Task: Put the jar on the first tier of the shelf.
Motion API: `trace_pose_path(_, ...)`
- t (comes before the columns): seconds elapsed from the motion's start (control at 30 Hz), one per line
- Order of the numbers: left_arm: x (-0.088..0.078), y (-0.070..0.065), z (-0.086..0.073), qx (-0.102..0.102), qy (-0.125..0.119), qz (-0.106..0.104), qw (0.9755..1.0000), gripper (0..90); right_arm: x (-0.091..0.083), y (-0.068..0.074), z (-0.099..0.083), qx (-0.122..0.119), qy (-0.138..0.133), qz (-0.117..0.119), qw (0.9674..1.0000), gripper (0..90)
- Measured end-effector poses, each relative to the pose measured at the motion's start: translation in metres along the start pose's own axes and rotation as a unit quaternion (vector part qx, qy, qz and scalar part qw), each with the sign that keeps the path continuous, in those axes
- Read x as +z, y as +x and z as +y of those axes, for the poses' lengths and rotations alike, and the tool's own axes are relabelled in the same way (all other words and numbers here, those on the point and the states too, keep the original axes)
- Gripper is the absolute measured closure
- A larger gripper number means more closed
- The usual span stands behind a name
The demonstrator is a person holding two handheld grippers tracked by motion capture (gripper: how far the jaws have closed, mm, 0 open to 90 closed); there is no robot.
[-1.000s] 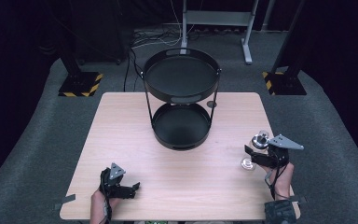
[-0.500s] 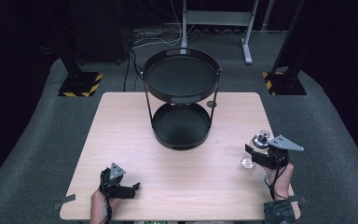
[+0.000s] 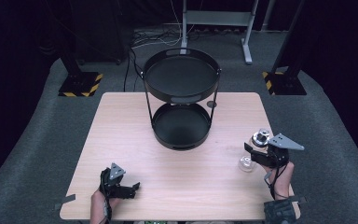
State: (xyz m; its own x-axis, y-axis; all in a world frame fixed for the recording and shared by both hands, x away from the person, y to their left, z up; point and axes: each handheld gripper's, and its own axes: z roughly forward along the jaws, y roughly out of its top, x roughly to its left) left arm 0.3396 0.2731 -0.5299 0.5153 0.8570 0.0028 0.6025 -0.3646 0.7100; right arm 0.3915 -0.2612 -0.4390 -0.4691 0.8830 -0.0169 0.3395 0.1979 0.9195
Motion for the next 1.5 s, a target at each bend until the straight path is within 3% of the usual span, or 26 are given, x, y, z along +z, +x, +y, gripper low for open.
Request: trace_pose_path(1.5, 0.000, 0.000, 0.000, 0.002, -0.001, 0.002, 1.0000, 0.9, 0.021, 0.035, 0.037, -0.048, -0.006, 0.039, 0.9981, 30.6)
